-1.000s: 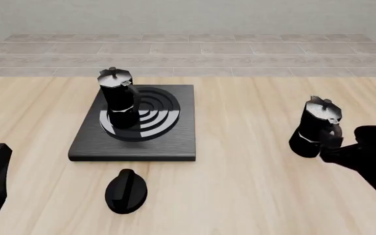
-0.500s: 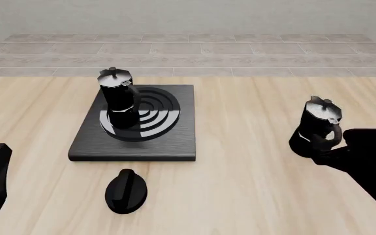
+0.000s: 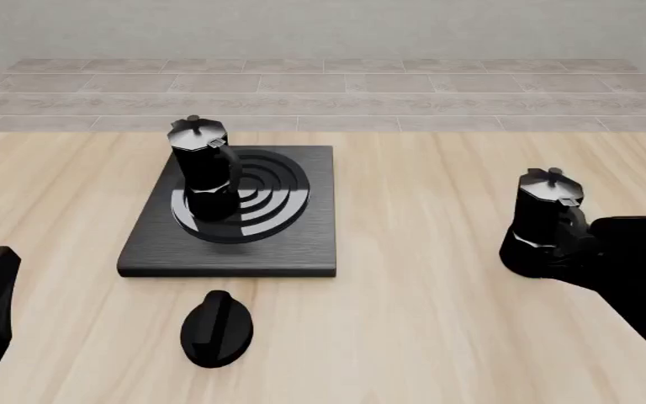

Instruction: Put both moka pots on the stove.

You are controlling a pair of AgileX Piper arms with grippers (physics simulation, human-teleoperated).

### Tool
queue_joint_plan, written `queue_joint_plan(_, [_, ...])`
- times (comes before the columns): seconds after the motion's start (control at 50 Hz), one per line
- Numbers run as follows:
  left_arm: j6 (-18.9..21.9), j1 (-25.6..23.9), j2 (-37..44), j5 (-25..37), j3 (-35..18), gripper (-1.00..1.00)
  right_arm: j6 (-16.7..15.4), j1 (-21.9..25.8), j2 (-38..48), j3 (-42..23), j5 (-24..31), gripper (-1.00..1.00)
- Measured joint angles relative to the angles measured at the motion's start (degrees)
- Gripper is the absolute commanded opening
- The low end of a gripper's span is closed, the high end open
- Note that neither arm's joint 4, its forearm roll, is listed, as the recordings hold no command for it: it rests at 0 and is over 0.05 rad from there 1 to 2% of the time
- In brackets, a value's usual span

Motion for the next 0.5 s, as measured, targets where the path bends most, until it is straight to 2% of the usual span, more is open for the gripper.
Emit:
queue_joint_plan(0.26, [0.0,0.0,0.0,0.0,0.0,1.0,0.3,2.1,-6.4,0.1,1.8,-1.0])
queue_joint_plan(0.5, [0.0,0.0,0.0,0.0,0.0,1.0,1.1,6.7,-10.9,-0.4,1.3,-1.0])
